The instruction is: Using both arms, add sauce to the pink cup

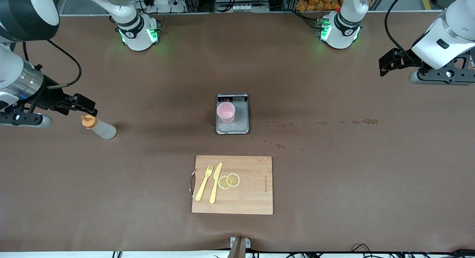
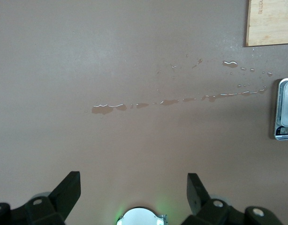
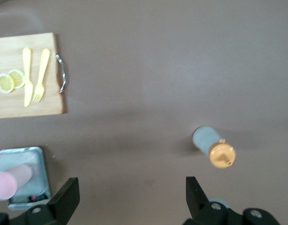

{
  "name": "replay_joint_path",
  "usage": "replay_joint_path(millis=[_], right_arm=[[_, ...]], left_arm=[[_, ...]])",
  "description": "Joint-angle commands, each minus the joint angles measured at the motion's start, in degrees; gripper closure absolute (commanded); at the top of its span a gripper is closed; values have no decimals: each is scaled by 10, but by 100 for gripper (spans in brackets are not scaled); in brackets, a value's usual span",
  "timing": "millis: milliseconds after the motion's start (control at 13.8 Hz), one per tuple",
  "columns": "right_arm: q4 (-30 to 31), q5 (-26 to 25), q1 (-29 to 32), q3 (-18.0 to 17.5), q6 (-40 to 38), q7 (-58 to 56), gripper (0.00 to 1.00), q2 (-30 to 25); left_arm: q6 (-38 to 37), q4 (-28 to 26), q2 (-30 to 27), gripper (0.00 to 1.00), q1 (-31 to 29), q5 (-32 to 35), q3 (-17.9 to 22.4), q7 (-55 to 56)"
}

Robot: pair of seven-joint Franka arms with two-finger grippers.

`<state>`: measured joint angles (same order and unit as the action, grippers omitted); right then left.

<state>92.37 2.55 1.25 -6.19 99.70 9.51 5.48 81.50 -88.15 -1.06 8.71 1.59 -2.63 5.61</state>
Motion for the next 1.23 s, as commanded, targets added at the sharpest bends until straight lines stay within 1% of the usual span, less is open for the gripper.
replay_joint_path(millis=[0, 145, 218, 290, 363, 436, 581, 653, 799, 944, 1162], right_arm=[[26, -25, -4, 2, 33, -13, 0, -12], [9, -18, -6, 0, 17, -54, 0, -11], [5, -11, -5, 0, 0, -56, 0, -10], [-7, -3, -3, 3, -1, -54, 0, -7], [-34, 1, 1, 4, -8, -57, 0, 2], [-53, 0, 3, 6, -22, -59, 0, 8], [-68, -10, 9, 5, -28, -62, 0, 7], [-70, -5, 10, 5, -28, -64, 0, 6], [-69, 2, 16, 5, -61, -99, 0, 1], [-61, 3, 26, 5, -56, -153, 0, -3], [-42, 3, 24, 5, -50, -152, 0, -16]], left_arm=[[-3, 9, 4, 0, -4, -9, 0, -4], [-2, 9, 5, 0, -4, -9, 0, -4], [-3, 9, 5, 0, -4, -9, 0, -4], [-2, 9, 5, 0, -4, -9, 0, -4], [-3, 9, 5, 0, -4, -9, 0, -4], [-3, 9, 5, 0, -4, -9, 0, -4], [-2, 9, 6, 0, -4, -9, 0, -4], [-2, 9, 6, 0, -4, -9, 1, -4], [-2, 9, 6, 0, -4, -9, 0, -4], [-2, 9, 6, 0, -4, -9, 0, -4], [-2, 9, 6, 0, -4, -9, 1, -4]])
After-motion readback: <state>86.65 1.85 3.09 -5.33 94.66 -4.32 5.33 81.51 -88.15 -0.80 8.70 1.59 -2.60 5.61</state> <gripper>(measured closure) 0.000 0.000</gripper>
